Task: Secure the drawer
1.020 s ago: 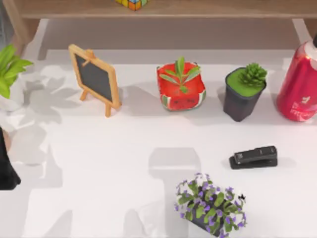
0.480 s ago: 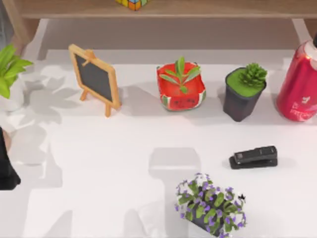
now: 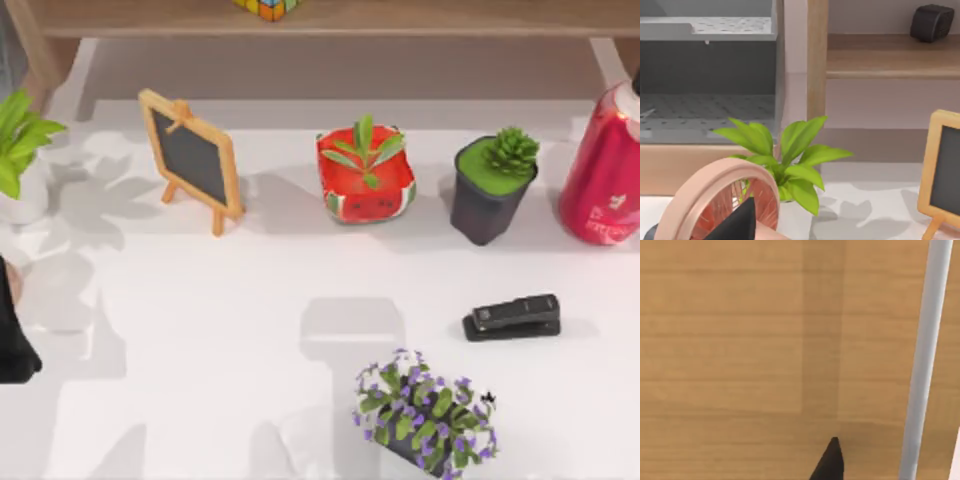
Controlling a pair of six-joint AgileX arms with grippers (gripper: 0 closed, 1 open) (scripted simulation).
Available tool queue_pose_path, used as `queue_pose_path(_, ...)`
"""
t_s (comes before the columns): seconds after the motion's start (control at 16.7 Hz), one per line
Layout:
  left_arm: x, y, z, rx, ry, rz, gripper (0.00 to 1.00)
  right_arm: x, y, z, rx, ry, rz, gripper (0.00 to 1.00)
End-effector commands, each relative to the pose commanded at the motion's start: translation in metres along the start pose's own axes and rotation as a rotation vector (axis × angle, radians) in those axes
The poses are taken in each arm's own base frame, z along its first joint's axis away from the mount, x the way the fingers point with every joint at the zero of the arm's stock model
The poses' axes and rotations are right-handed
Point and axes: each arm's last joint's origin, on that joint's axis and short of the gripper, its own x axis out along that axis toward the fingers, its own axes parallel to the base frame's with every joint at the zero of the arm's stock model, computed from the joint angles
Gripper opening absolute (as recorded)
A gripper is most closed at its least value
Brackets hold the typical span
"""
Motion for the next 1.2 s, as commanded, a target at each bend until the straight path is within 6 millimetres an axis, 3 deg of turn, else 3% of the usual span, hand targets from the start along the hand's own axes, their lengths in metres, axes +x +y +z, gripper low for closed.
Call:
queue_pose_path(0.24, 0.000, 0.000, 0.000, 0.000, 0.000, 0.000, 1.00, 0.000, 0.000, 0.000, 0.000, 0.000, 0.000, 0.02)
queue_pose_path(0.3, 0.000, 0.000, 0.000, 0.000, 0.000, 0.000, 1.00, 0.000, 0.000, 0.000, 0.000, 0.000, 0.000, 0.00)
queue_pose_path(0.84, 0.000, 0.000, 0.000, 0.000, 0.000, 0.000, 1.00, 0.001, 0.001, 0.000, 0.005, 0.003, 0.005, 0.00)
queue_pose_path(1.2, 0.000, 0.000, 0.000, 0.000, 0.000, 0.000, 1.00, 0.035, 0.001, -0.001, 0.004, 0.001, 0.003, 0.00)
